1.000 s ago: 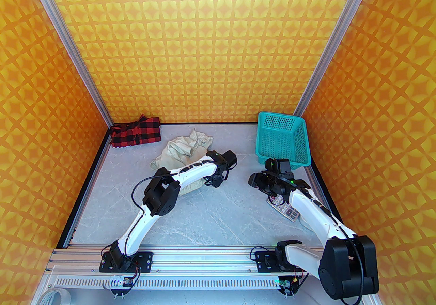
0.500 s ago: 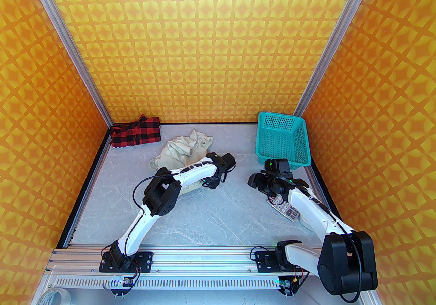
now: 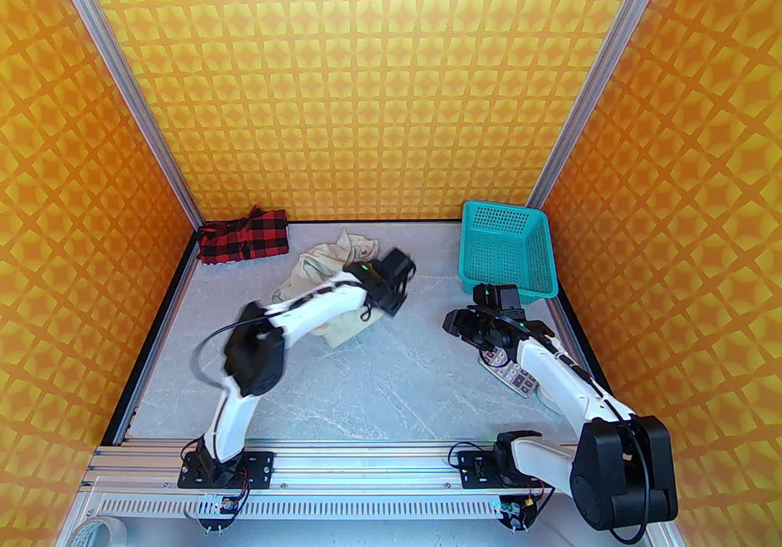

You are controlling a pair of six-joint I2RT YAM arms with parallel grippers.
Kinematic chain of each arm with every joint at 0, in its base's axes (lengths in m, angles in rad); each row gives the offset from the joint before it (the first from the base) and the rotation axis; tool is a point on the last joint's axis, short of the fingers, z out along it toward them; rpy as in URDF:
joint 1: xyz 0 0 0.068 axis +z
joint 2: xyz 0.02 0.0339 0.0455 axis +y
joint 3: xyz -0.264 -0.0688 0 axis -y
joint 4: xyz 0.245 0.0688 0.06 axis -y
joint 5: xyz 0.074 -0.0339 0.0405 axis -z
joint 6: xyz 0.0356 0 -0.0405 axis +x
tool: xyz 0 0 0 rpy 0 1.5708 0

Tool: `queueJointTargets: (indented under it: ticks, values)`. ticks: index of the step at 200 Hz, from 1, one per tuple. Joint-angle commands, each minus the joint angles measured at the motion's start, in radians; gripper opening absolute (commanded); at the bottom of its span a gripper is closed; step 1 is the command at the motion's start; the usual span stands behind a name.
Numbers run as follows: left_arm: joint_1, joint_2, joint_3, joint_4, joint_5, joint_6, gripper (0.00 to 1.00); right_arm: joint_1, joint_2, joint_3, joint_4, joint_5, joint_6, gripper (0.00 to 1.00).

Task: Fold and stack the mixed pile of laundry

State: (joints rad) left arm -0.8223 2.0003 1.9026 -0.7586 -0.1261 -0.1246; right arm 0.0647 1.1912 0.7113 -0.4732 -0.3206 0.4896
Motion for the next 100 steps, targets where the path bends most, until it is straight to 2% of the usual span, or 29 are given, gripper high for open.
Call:
queueJointTargets:
  ticks: [1, 23, 51, 79, 90, 100]
  values:
    - [0.043, -0.147, 0.041, 0.089, 0.1, 0.043, 0.0, -0.003, -0.031, -0.004, 0.031, -0.04, 0.02, 0.54]
    - [0.12, -0.291, -0.062, 0.113, 0.171, 0.009, 0.0, -0.003, -0.049, -0.004, 0.047, -0.057, 0.031, 0.55]
    - [0.228, -0.436, -0.227, 0.139, 0.259, -0.013, 0.0, -0.002, -0.033, -0.012, 0.093, -0.155, 0.094, 0.57]
    - [0.276, -0.548, -0.452, 0.221, 0.3, -0.097, 0.0, -0.001, -0.013, -0.087, 0.256, -0.255, 0.335, 0.59]
    - [0.278, -0.58, -0.523, 0.252, 0.3, -0.119, 0.0, 0.007, -0.015, -0.12, 0.339, -0.268, 0.427, 0.59]
    - [0.279, -0.603, -0.577, 0.276, 0.3, -0.142, 0.0, 0.032, -0.01, -0.12, 0.357, -0.251, 0.445, 0.6]
